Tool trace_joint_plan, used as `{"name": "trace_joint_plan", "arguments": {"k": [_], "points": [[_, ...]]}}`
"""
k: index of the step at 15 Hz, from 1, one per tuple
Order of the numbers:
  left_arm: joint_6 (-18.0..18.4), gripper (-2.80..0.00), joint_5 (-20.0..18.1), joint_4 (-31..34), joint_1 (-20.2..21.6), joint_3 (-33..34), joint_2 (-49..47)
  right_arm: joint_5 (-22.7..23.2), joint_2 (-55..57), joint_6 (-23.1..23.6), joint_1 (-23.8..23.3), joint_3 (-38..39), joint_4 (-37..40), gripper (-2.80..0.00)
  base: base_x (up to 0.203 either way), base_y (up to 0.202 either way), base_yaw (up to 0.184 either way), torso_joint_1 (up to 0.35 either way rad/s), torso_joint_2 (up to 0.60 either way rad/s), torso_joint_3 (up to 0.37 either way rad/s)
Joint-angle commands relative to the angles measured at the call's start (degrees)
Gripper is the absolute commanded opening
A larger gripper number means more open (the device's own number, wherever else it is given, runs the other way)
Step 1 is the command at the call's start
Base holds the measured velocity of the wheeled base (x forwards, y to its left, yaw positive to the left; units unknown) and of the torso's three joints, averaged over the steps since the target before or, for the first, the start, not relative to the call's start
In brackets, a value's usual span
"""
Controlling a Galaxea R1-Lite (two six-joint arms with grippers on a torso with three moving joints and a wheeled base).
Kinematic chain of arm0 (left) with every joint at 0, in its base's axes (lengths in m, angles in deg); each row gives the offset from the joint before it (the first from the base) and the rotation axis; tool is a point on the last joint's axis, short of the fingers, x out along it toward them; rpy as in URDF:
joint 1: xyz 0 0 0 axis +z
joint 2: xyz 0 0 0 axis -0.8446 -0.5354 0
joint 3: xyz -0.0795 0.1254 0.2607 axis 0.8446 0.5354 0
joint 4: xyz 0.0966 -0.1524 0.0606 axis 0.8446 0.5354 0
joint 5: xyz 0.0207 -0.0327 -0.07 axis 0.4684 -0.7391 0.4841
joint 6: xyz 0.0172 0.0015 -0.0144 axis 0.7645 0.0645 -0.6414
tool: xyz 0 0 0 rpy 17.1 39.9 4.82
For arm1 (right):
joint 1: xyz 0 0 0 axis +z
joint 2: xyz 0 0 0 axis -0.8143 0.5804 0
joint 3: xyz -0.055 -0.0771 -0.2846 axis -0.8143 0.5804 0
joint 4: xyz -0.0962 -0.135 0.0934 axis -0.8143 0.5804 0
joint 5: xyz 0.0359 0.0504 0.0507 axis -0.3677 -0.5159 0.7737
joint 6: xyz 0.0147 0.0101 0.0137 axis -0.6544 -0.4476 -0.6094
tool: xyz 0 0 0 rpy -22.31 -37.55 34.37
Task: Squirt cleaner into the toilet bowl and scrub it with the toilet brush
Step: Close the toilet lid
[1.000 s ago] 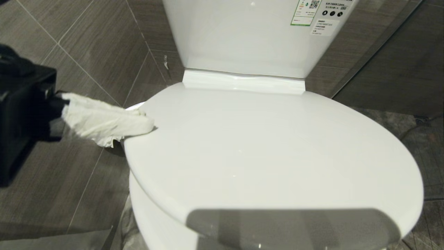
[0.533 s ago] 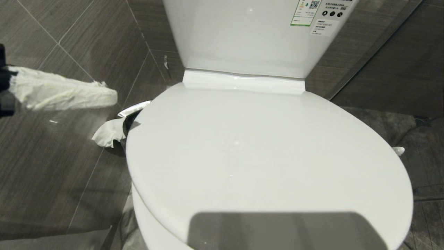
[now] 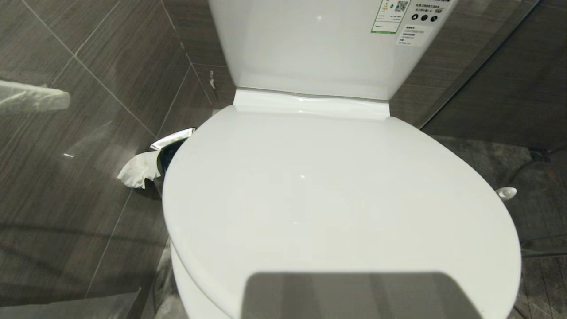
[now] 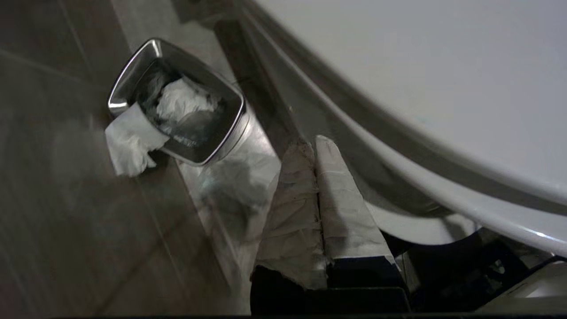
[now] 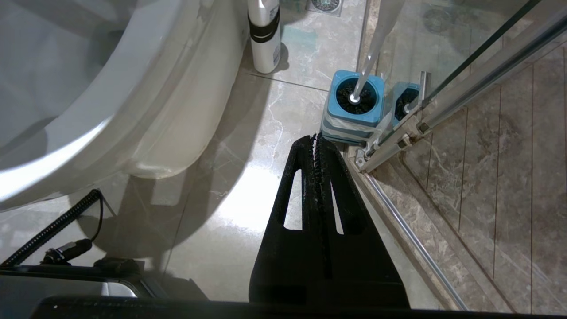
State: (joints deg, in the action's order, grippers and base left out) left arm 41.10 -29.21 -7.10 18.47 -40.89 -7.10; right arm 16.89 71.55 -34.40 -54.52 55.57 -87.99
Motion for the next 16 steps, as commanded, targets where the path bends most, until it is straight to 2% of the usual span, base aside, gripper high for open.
{"name": "trace_joint_plan", "arguments": {"k": [1, 2, 7, 11, 16], "points": [[-3.8, -2.8, 1.9, 10.3, 0.2, -5.4, -0.4, 0.0, 0.0, 0.0, 0.0, 0.0, 0.0, -2.8, 0.0, 0.0, 0.0, 0.0, 0.0, 0.0], [-5.0, -2.8, 2.1, 12.1, 0.2, -5.8, 0.1, 0.0, 0.0, 0.0, 0.0, 0.0, 0.0, -2.8, 0.0, 0.0, 0.0, 0.0, 0.0, 0.0], [-5.1, -2.8, 2.2, 13.5, 0.3, -5.3, 1.2, 0.0, 0.0, 0.0, 0.0, 0.0, 0.0, -2.8, 0.0, 0.0, 0.0, 0.0, 0.0, 0.012], [-5.1, -2.8, 2.2, 15.4, 0.2, -5.2, 2.2, 0.0, 0.1, 0.0, 0.0, 0.0, 0.0, -2.8, 0.0, 0.0, 0.0, 0.001, 0.0, 0.156], [-4.7, -2.8, 2.2, 15.4, -0.1, -1.7, 4.8, 0.0, 0.0, 0.0, 0.0, 0.0, 0.0, -2.8, 0.0, 0.0, 0.0, 0.0, 0.0, 0.196]]}}
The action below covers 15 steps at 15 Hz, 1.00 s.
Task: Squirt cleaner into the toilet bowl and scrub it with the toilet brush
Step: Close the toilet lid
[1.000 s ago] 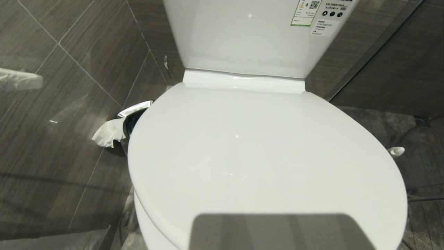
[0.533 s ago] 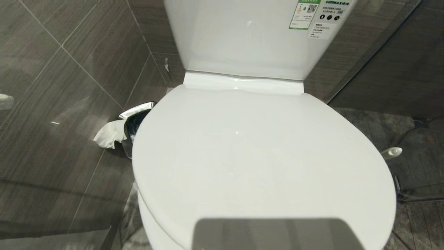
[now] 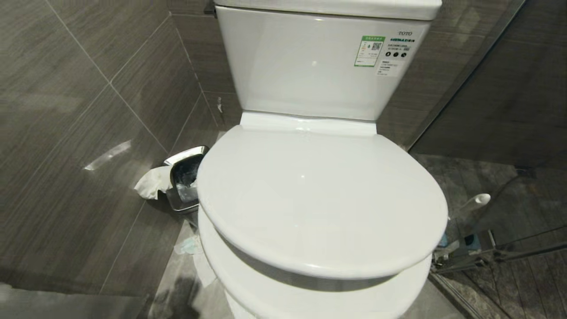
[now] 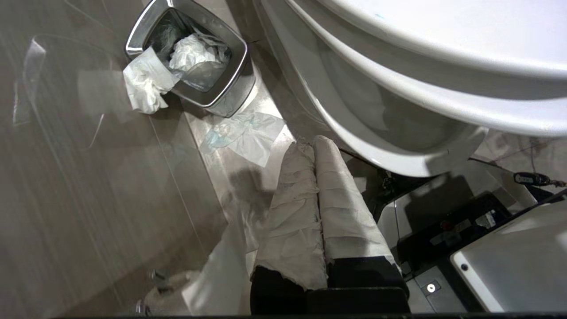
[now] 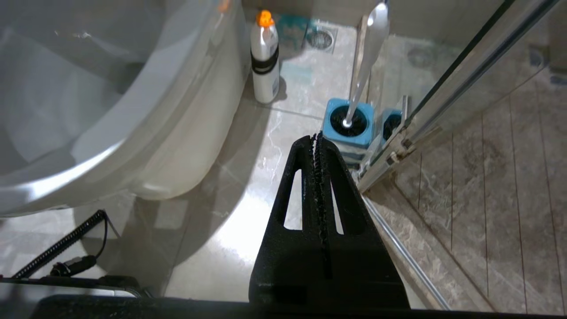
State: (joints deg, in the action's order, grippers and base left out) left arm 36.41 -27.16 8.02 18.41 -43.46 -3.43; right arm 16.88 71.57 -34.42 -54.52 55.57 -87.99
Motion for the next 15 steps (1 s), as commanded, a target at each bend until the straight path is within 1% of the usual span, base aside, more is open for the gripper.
{"name": "trace_joint_plan", "arguments": {"k": [1, 3, 6, 9, 11, 13, 15], "points": [[0.0, -2.8, 0.1, 0.3, -0.1, 1.4, 1.4, 0.0, 0.0, 0.0, 0.0, 0.0, 0.0, -2.8, 0.0, 0.0, 0.0, -0.004, 0.0, 0.205], [0.0, -2.8, 0.0, 0.8, -0.1, 2.6, 2.1, 0.0, 0.0, 0.0, 0.0, 0.0, 0.0, -2.8, 0.0, 0.0, 0.0, 0.001, 0.0, 0.194], [-0.3, -2.8, 0.0, 4.9, -0.1, 2.1, 2.1, 0.0, 0.0, 0.0, 0.0, 0.0, 0.0, -2.8, 0.0, 0.0, 0.0, 0.001, 0.0, 0.206], [-0.8, -2.8, -0.1, 7.6, 0.0, 1.8, 2.0, 0.0, 0.0, 0.0, 0.0, 0.0, 0.0, -2.8, 0.0, 0.0, 0.0, 0.002, 0.0, 0.202], [-1.8, -2.8, -0.2, 8.2, -0.1, 1.8, 1.9, 0.0, 0.0, 0.1, 0.0, 0.1, 0.0, -2.8, 0.0, 0.0, 0.0, 0.002, 0.01, 0.202], [-1.8, -2.8, -0.3, 8.1, -0.1, 1.8, 1.9, 0.0, 0.0, 0.0, 0.0, 0.0, 0.0, -2.8, 0.0, 0.0, 0.0, -0.003, 0.0, 0.197], [-1.9, -2.8, -0.4, 8.1, -0.2, 1.9, 1.9, 0.0, 0.0, 0.0, 0.0, 0.0, 0.0, -2.8, 0.0, 0.0, 0.0, -0.004, 0.0, 0.084]]}}
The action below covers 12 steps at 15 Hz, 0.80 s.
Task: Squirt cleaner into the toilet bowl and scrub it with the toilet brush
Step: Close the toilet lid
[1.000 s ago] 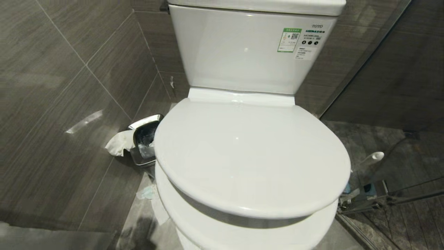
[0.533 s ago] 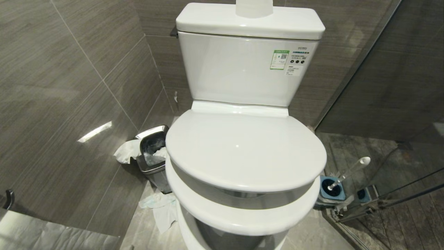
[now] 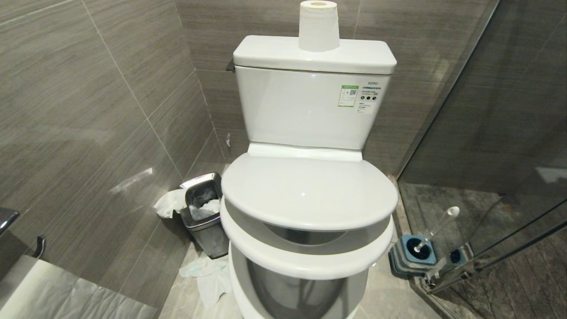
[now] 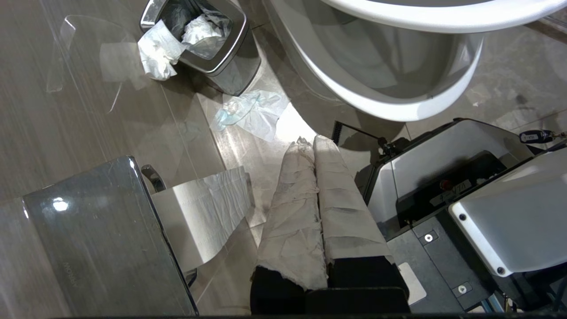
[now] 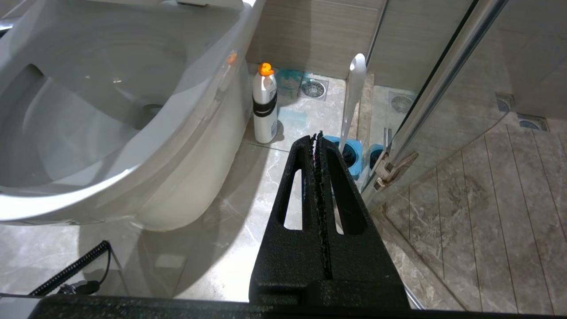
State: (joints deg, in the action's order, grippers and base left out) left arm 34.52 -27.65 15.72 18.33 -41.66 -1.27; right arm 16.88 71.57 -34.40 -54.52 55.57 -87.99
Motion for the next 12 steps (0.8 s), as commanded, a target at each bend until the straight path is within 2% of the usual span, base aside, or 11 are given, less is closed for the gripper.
{"name": "trace_joint_plan", "arguments": {"k": [1, 3, 4, 6, 8, 10, 12], "points": [[0.0, -2.8, -0.3, 0.3, -0.1, 0.1, -0.3, 0.0, 0.0, 0.0, 0.0, 0.0, 0.0, -2.8, 0.0, 0.0, 0.0, -0.002, 0.0, 0.036], [-0.8, -2.8, -2.9, 0.2, 0.0, 0.2, 0.1, 0.0, 0.0, 0.0, 0.0, 0.0, 0.0, -2.8, 0.0, 0.0, 0.0, 0.0, 0.0, 0.0], [-2.4, -2.8, -4.2, 0.1, 0.0, 0.2, 0.4, 0.0, 0.0, 0.0, 0.0, 0.0, 0.0, -2.8, 0.0, 0.0, 0.0, 0.0, 0.0, 0.0], [-5.1, -2.8, -10.1, -1.8, 0.0, -0.1, 0.4, 0.0, 0.0, 0.0, 0.0, 0.0, 0.0, -2.8, 0.0, 0.0, 0.0, 0.0, 0.0, 0.0], [-5.6, -2.8, -16.5, -4.0, 0.2, -0.1, 0.1, 0.0, 0.0, 0.0, 0.0, 0.0, 0.0, -2.8, 0.0, 0.0, 0.0, 0.0, 0.0, 0.0], [-4.6, -2.8, -16.9, -5.7, 0.2, 0.1, -2.2, 0.0, 0.0, 0.0, 0.0, 0.0, 0.0, -2.8, 0.0, 0.0, 0.0, 0.0, 0.0, 0.0], [-1.6, -2.8, -16.8, -9.6, 0.3, 0.3, -6.6, 0.0, 0.0, 0.0, 0.0, 0.0, 0.0, -2.8, 0.0, 0.0, 0.0, 0.0, 0.0, 0.0]]}}
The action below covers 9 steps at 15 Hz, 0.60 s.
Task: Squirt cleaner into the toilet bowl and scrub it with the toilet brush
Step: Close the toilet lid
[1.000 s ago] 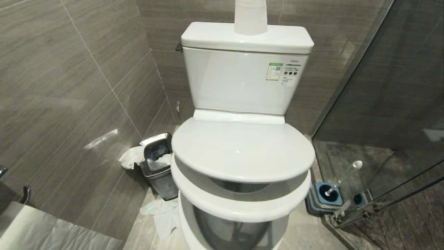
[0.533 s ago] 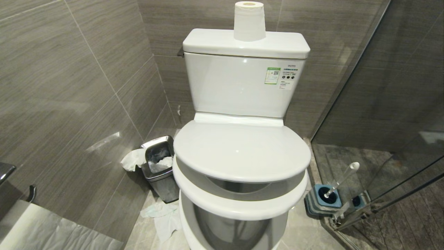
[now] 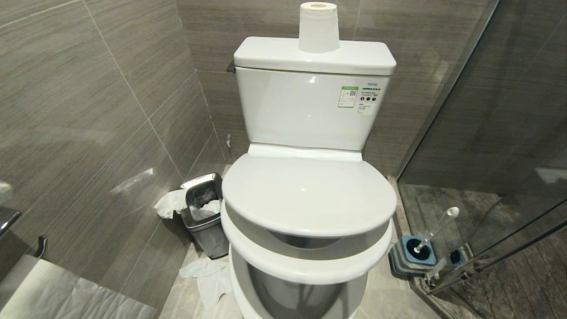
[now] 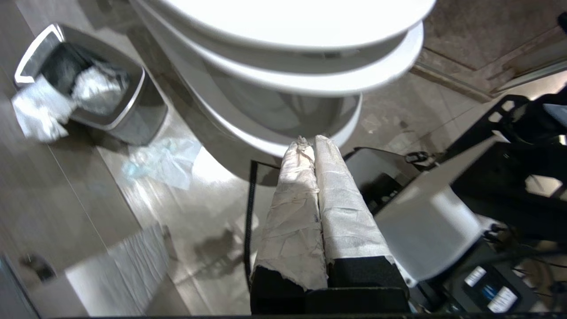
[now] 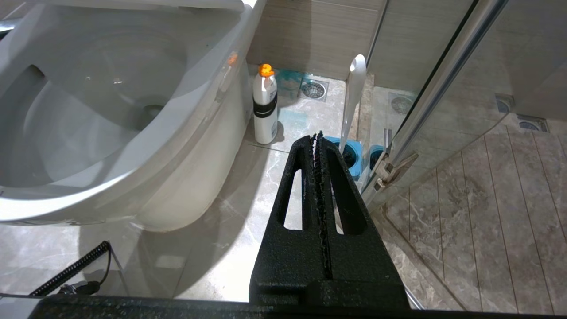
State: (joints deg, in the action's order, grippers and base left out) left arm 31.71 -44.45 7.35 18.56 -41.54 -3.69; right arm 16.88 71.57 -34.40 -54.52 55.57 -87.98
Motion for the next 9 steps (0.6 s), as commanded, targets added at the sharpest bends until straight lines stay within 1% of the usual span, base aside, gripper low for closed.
{"name": "trace_joint_plan", "arguments": {"k": [1, 4, 5, 7, 9], "points": [[3.2, -2.8, 0.1, -2.3, 0.1, 0.2, -6.5, 0.0, 0.0, 0.0, 0.0, 0.0, 0.0, -2.8, 0.0, 0.0, 0.0, 0.0, 0.0, 0.0], [11.5, -2.8, 0.4, -3.3, -0.5, 0.0, -14.7, 0.0, 0.0, 0.0, 0.0, 0.0, 0.0, -2.8, 0.0, 0.0, 0.0, 0.0, 0.0, 0.0], [13.4, -2.8, 0.6, -4.3, -1.1, -0.1, -17.7, 0.0, 0.0, 0.0, 0.0, 0.0, 0.0, -2.8, 0.0, 0.0, 0.0, 0.0, 0.0, 0.0], [16.2, -2.8, 2.6, -7.4, -2.8, -0.3, -23.7, 0.0, 0.0, 0.0, 0.0, 0.0, 0.0, -2.8, 0.0, 0.0, 0.0, 0.0, 0.0, 0.0], [17.5, -2.8, 4.3, -10.1, -5.2, -0.4, -28.4, 0.0, 0.0, 0.0, 0.0, 0.0, 0.0, -2.8, 0.0, 0.0, 0.0, 0.0, 0.0, 0.0]]}}
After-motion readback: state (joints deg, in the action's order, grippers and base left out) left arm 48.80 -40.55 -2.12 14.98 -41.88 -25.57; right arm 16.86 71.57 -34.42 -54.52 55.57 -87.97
